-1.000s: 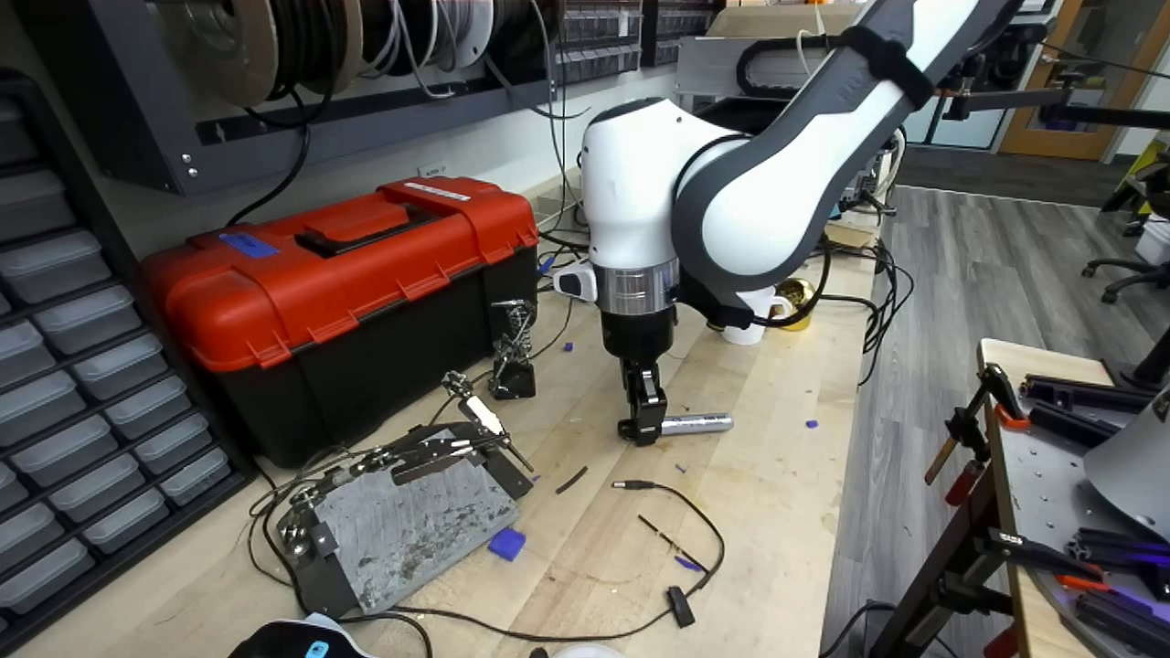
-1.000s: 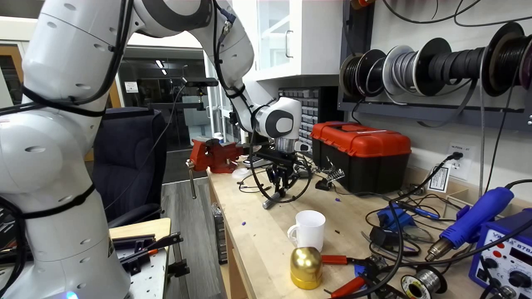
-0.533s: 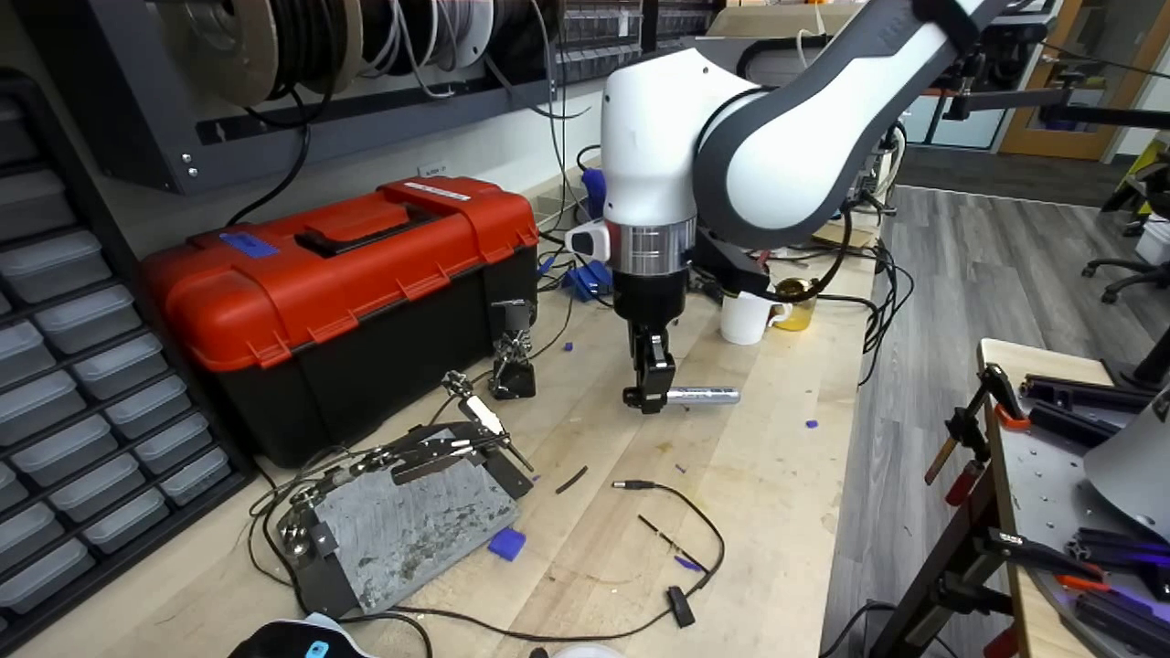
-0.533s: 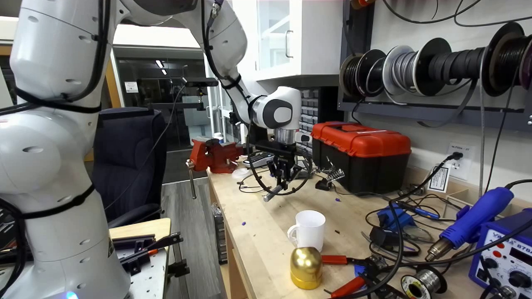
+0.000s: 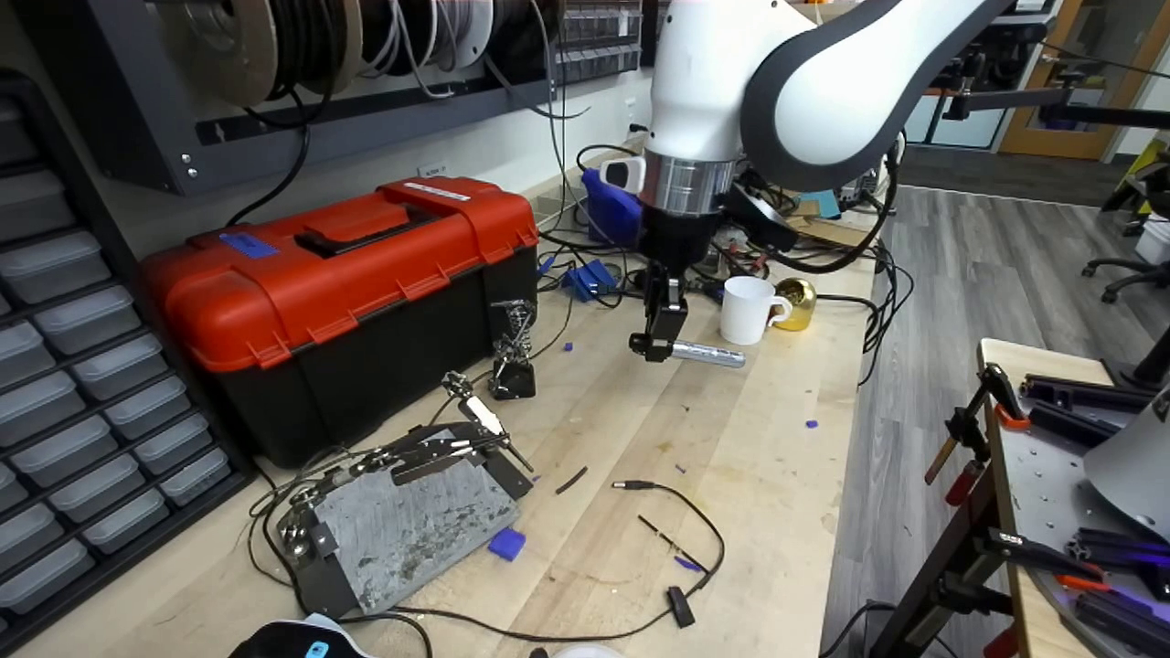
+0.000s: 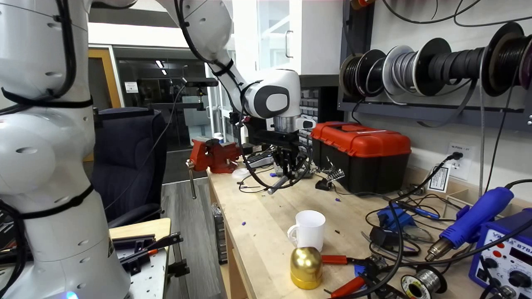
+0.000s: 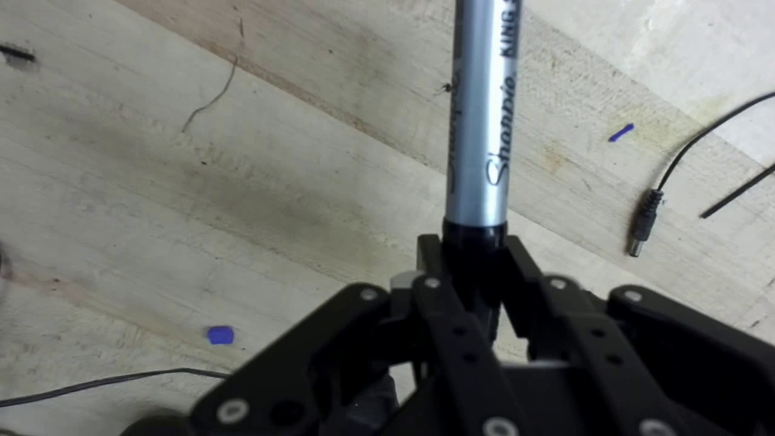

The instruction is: Put the marker in the mug

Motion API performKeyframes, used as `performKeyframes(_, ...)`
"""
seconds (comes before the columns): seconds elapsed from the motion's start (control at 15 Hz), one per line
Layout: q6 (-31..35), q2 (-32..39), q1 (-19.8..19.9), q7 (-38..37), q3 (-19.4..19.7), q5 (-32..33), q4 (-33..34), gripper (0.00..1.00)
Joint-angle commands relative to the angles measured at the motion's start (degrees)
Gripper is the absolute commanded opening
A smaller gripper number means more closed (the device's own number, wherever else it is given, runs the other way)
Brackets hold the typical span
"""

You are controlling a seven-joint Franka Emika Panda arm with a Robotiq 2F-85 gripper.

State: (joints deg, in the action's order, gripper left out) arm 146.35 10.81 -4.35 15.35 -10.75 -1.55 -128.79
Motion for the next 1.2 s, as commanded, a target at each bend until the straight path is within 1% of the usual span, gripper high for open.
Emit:
performKeyframes(0.0, 3.3, -5.8, 1.9, 3.2, 0.9, -4.0, -5.6, 0.04)
performKeyframes(0.33, 2.1, -10.4, 3.8, 7.2, 3.7, -7.1, -7.8, 0.04)
performKeyframes(0.67, 0.6, -14.7, 4.7, 8.8, 8.0, -6.9, -8.8, 0.04)
performKeyframes(1.0, 2.6, -15.5, 5.0, 11.6, 11.6, -6.9, -9.2, 0.04)
performKeyframes(1.13, 5.6, -15.4, 5.3, 12.0, 12.6, -5.7, -10.2, 0.04)
